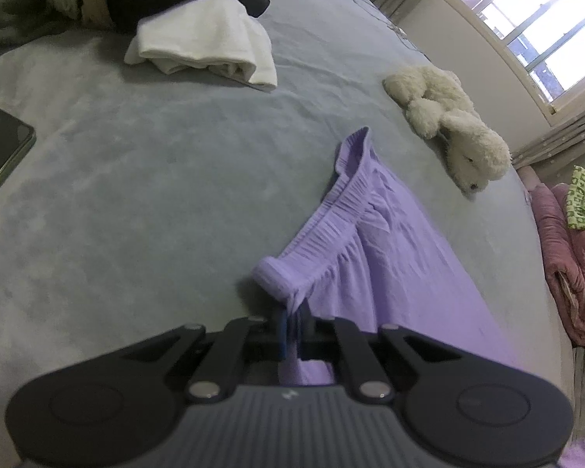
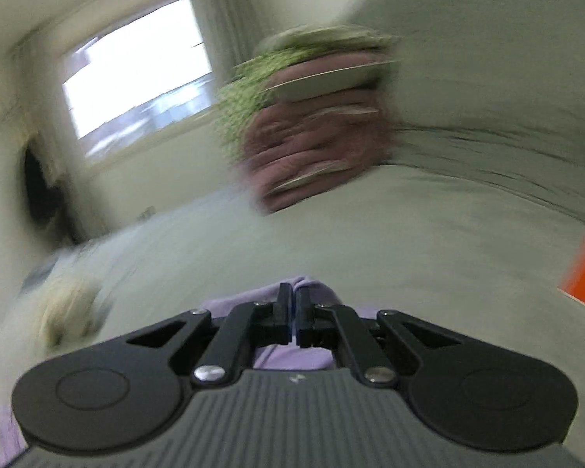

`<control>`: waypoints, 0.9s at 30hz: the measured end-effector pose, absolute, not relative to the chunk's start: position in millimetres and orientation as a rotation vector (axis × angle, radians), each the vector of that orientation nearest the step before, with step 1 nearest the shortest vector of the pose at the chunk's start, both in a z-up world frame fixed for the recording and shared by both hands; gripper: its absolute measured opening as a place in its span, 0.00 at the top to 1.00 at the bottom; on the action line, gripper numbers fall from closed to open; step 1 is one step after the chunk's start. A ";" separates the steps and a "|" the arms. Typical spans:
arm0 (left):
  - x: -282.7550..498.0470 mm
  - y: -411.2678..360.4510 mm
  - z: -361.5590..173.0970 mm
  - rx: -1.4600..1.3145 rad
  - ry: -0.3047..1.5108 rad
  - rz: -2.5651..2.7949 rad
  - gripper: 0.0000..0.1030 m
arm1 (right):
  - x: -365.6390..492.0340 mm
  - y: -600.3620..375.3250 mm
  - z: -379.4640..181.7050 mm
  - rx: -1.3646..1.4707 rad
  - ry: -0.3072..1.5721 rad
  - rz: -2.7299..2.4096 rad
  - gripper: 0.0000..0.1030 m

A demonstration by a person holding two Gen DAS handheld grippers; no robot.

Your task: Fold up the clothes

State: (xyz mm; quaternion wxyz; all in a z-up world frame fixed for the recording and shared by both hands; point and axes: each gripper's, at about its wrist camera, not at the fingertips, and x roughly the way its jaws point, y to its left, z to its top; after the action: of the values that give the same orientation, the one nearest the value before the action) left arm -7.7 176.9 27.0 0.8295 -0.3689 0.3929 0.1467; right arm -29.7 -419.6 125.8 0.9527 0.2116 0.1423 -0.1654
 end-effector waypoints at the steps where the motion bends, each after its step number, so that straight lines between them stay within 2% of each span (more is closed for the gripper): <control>1: -8.9 179.1 27.5 -0.786 0.832 0.309 0.96 | -45.6 -428.5 123.8 0.470 0.272 -0.394 1.00; 5: -11.7 184.9 29.9 -0.798 0.819 0.273 0.96 | -79.6 -456.2 99.4 0.584 0.323 -0.529 1.00; 7: -13.7 185.8 28.9 -0.801 0.823 0.274 0.96 | -65.3 -461.1 69.4 0.570 0.490 -0.582 1.00; 13: -25.2 194.3 34.6 -0.842 0.782 0.257 0.97 | -58.1 -462.2 55.5 0.656 0.530 -0.558 1.00; 19: -39.5 213.9 46.9 -0.869 0.677 0.245 0.98 | -73.4 -435.7 87.1 0.622 0.279 -0.438 1.00; 27: -56.7 237.5 42.9 -0.843 0.696 0.278 0.98 | -106.1 -420.8 68.3 0.666 0.424 -0.506 1.00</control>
State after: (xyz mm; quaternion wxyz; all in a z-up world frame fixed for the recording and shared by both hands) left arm -56.7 237.5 42.9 0.8451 -0.3995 0.3297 0.1319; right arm -106.1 -420.8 68.3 0.8921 0.3208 0.2041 -0.2439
